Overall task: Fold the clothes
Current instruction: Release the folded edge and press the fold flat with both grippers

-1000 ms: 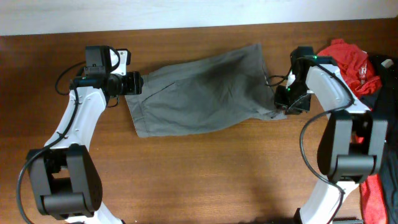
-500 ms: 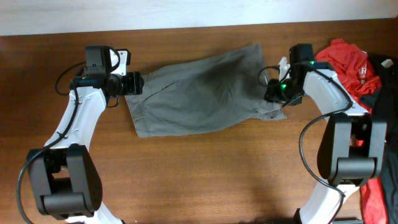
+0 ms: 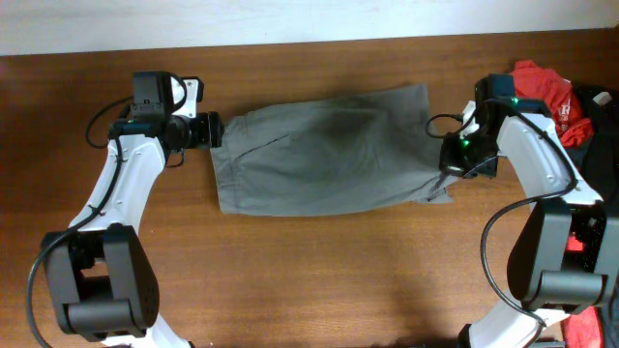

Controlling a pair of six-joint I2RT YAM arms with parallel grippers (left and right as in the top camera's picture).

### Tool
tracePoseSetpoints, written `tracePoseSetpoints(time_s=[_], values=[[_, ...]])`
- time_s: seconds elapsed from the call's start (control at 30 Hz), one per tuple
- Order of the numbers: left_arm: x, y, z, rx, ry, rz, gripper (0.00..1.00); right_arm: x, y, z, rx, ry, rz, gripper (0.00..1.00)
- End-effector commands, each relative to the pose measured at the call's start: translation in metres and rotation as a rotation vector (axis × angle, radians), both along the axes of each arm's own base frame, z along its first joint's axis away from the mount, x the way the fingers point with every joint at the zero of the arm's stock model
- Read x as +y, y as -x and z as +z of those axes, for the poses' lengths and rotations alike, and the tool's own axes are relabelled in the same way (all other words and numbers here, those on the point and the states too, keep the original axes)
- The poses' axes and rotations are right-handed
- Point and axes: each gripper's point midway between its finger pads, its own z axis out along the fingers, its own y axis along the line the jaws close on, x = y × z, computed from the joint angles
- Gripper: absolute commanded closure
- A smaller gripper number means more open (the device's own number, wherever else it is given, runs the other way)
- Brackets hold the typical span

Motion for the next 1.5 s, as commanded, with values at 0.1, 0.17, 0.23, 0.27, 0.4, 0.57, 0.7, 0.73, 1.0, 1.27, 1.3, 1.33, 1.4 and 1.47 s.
tracePoseSetpoints(time_s=[0.1, 0.17, 0.23, 0.27, 0.4, 0.57, 0.7, 0.73, 1.0, 1.27, 1.3, 1.33, 1.4, 1.47], values=[[-0.015, 0.002, -0.008, 0.012, 0.037, -0.088, 0.23, -0.013, 0.037, -0.031, 0.126, 0.074, -0.138, 0.96], [-0.033, 0.004, -0.021, 0.027, 0.049, -0.169, 0.23, -0.012, 0.041, -0.043, 0.126, 0.069, -0.134, 0.96], [-0.048, 0.002, -0.038, 0.035, 0.03, -0.23, 0.32, -0.012, 0.04, -0.047, 0.112, 0.07, -0.125, 0.96], [-0.054, -0.001, -0.045, 0.034, 0.029, -0.241, 0.4, -0.012, 0.039, -0.047, 0.108, 0.07, -0.125, 0.96], [-0.071, -0.012, -0.07, 0.018, 0.023, -0.279, 0.75, -0.011, 0.039, -0.047, 0.107, 0.066, -0.125, 0.96], [-0.074, -0.044, -0.089, -0.084, -0.029, -0.249, 0.8, -0.011, 0.039, -0.047, 0.106, 0.067, -0.116, 0.95], [-0.058, -0.053, -0.106, -0.064, -0.055, -0.104, 0.8, -0.011, 0.04, -0.047, 0.11, 0.069, -0.104, 0.93], [-0.049, -0.052, -0.11, -0.049, -0.085, -0.066, 0.8, -0.011, 0.04, -0.047, 0.11, 0.069, -0.104, 0.92], [-0.005, -0.068, -0.093, -0.053, -0.159, 0.045, 0.76, -0.05, 0.061, -0.044, 0.189, 0.296, -0.272, 0.85], [-0.012, -0.082, -0.021, -0.102, -0.114, 0.021, 0.25, 0.0, 0.009, 0.008, -0.11, 0.0, -0.064, 0.69], [-0.016, -0.082, -0.003, -0.117, -0.094, 0.008, 0.2, 0.007, 0.003, 0.019, -0.156, -0.036, -0.038, 0.69], [-0.018, -0.081, 0.015, -0.132, -0.08, -0.001, 0.17, 0.019, -0.006, 0.035, -0.233, -0.096, 0.007, 0.69], [-0.023, -0.073, 0.043, -0.138, -0.057, -0.017, 0.17, 0.048, -0.019, 0.074, -0.392, -0.235, 0.1, 0.69], [-0.035, -0.054, 0.053, -0.09, 0.007, -0.058, 0.32, 0.079, -0.027, 0.095, -0.477, -0.344, 0.192, 0.78]])
